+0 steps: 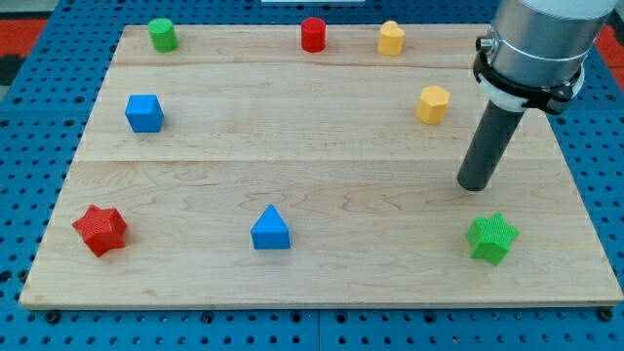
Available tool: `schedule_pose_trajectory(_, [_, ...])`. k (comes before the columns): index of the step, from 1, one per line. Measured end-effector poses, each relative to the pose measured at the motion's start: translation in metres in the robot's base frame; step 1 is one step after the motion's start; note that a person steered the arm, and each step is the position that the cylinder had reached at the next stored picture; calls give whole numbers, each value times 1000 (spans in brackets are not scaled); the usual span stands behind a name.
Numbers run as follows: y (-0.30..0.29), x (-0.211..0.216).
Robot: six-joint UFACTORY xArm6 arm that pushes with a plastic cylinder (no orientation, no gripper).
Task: Push the green star into the triangle
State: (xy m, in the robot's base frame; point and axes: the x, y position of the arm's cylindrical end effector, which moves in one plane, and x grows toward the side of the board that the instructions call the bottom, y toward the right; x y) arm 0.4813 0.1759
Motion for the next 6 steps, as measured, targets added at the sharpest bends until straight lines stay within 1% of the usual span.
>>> schedule_pose_trajectory(1, [47, -1])
schedule_pose_trajectory(2, [115, 28])
schedule_pose_trajectory(3, [84, 68])
schedule_pose_trajectory(4, [-26, 63])
schedule_pose_trajectory(5, [-61, 66])
schedule_pose_trajectory(6, [-1, 83])
